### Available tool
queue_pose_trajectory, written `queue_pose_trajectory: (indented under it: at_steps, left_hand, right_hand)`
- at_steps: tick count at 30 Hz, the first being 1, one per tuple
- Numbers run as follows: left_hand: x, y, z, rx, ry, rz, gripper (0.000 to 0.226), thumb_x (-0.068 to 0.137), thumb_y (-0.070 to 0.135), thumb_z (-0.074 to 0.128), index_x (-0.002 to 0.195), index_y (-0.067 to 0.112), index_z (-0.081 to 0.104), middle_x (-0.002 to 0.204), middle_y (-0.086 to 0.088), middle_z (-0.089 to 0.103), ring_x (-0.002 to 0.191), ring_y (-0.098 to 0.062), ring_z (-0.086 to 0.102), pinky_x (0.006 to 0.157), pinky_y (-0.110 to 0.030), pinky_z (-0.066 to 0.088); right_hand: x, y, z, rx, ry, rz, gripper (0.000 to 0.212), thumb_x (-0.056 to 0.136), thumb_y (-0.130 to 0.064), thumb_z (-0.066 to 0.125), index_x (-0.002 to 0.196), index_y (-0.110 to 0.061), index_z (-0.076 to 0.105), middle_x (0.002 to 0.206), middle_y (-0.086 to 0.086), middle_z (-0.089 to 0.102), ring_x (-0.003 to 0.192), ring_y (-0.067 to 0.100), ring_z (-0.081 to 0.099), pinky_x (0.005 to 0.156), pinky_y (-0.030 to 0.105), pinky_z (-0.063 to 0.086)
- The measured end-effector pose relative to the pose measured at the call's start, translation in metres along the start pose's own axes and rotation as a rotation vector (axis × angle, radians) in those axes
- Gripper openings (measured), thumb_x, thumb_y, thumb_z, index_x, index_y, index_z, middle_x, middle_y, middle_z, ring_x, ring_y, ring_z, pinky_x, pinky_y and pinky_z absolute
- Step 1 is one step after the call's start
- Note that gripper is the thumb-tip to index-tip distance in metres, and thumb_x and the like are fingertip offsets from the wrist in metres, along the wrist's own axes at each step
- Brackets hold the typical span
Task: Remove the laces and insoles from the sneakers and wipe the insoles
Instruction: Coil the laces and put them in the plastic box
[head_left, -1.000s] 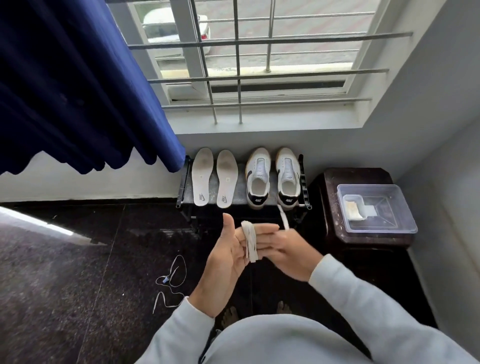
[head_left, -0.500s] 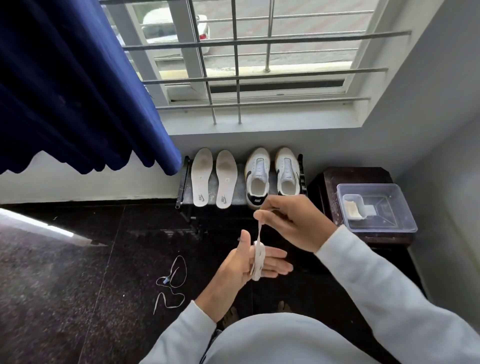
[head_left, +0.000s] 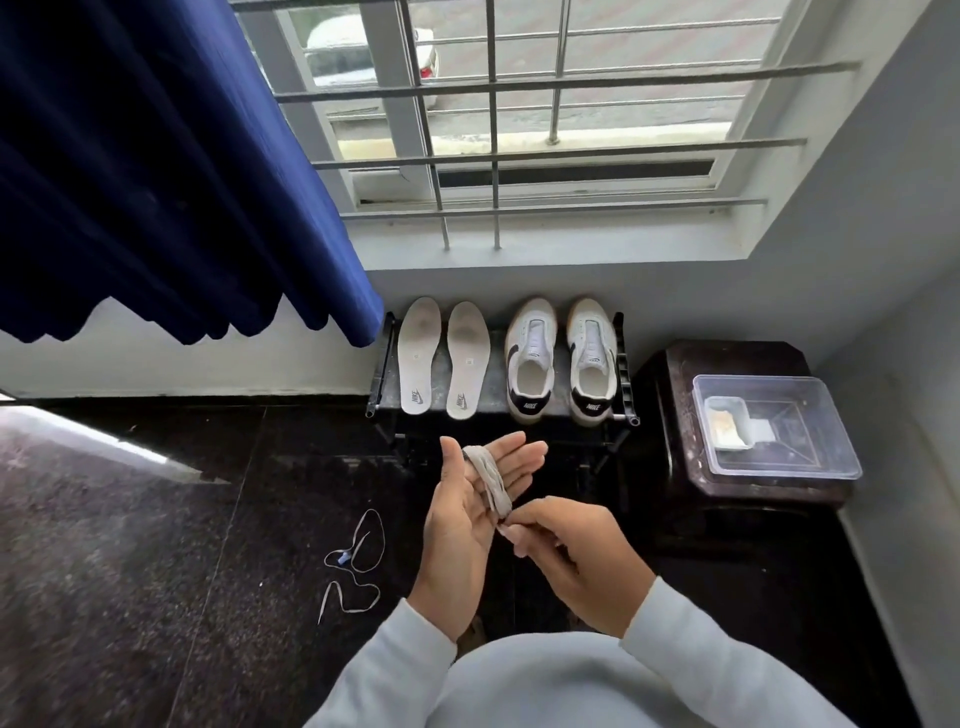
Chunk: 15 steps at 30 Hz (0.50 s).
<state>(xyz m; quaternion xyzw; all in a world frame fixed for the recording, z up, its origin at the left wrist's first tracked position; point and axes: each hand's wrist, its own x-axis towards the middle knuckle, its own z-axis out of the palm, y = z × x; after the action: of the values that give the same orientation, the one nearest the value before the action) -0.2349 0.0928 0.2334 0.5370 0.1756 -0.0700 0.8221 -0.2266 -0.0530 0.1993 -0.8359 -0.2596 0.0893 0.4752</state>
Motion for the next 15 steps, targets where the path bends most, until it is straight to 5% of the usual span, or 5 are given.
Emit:
queue_pose_trajectory:
  at_steps: [6,11,15]
  left_hand:
    - [0.001,-0.011,0.002,0.02,0.02,-0.051,0.076,0.095,0.059,0.019,0.129,0.005,0.06,0.123,-0.014,0.071,0.122,-0.023,0.064,0.101,-0.033,0.05]
    - [0.002,-0.012,0.008,-0.048,0.015,-0.096,0.075,0.093,0.06,0.023,0.13,0.005,0.059,0.125,-0.014,0.07,0.12,-0.025,0.065,0.093,-0.031,0.058]
    - [0.0,-0.01,0.01,-0.127,0.021,-0.126,0.074,0.093,0.059,0.027,0.132,0.004,0.058,0.128,-0.014,0.069,0.12,-0.031,0.064,0.105,-0.044,0.048]
  right_hand:
    - [0.008,0.0,-0.003,0.033,0.221,-0.101,0.018,0.095,-0.027,0.07,0.098,-0.012,0.078,0.086,-0.005,0.078,0.078,0.002,0.071,0.073,0.019,0.06]
    - [0.008,0.006,0.005,0.037,0.31,-0.097,0.019,0.088,-0.026,0.079,0.098,-0.011,0.075,0.086,-0.006,0.077,0.077,0.001,0.07,0.073,0.014,0.058]
    - [0.009,0.004,0.01,0.072,0.402,-0.033,0.029,0.079,-0.026,0.087,0.101,-0.015,0.072,0.081,-0.011,0.075,0.075,-0.001,0.071,0.072,0.008,0.056]
